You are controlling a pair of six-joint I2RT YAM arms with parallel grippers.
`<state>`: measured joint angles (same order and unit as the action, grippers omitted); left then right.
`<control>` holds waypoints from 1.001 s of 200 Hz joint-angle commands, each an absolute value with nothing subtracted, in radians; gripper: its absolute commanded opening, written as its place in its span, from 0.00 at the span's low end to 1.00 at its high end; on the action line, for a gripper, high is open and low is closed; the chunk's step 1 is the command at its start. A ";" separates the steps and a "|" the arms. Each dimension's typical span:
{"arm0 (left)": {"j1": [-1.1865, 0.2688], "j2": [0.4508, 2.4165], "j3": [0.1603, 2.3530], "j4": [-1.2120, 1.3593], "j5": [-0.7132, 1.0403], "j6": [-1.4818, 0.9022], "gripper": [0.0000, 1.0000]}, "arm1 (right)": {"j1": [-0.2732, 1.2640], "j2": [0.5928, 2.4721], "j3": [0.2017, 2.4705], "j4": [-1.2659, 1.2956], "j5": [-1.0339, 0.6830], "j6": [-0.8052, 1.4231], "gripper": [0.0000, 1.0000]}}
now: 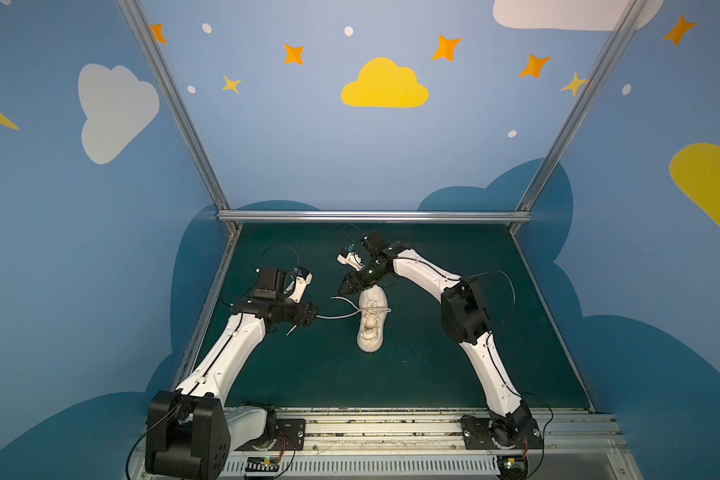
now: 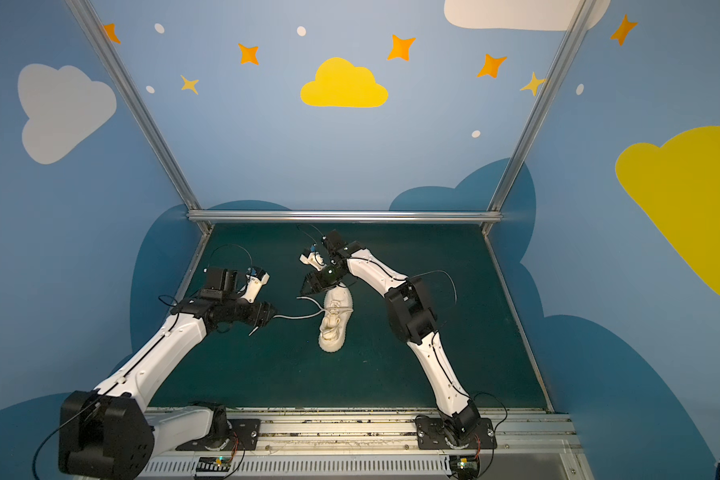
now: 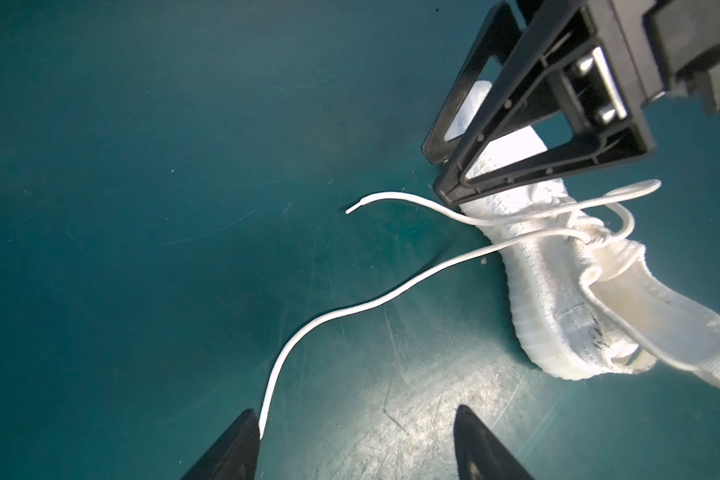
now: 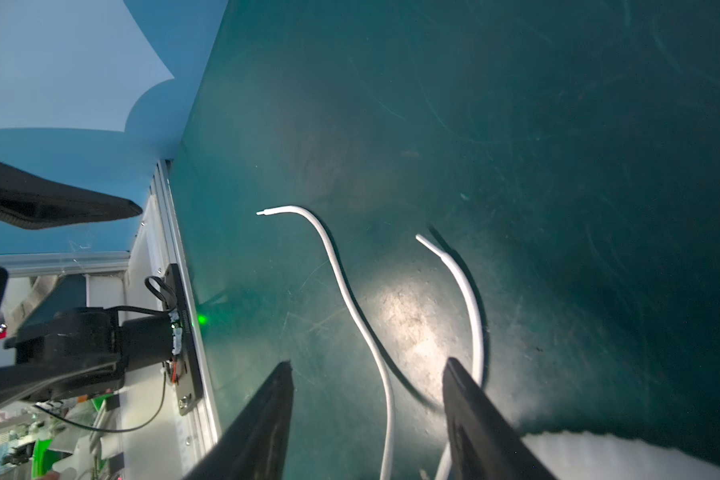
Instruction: Tie the shoes
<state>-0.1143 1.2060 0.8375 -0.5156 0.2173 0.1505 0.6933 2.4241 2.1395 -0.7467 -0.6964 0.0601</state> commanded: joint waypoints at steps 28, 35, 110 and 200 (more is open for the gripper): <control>-0.119 1.177 0.816 -0.481 0.292 0.118 0.75 | 0.675 2.312 2.148 -0.852 -0.666 0.012 0.72; -0.120 1.177 0.817 -0.480 0.295 0.118 0.76 | 0.672 2.301 2.142 -0.857 -0.665 0.009 0.73; -0.169 1.183 0.796 -0.421 0.316 0.091 0.78 | 0.627 2.200 2.052 -0.862 -0.653 0.025 0.77; -0.269 1.310 0.764 -0.268 0.373 0.113 0.76 | 0.510 2.001 1.792 -0.821 -0.679 0.008 0.73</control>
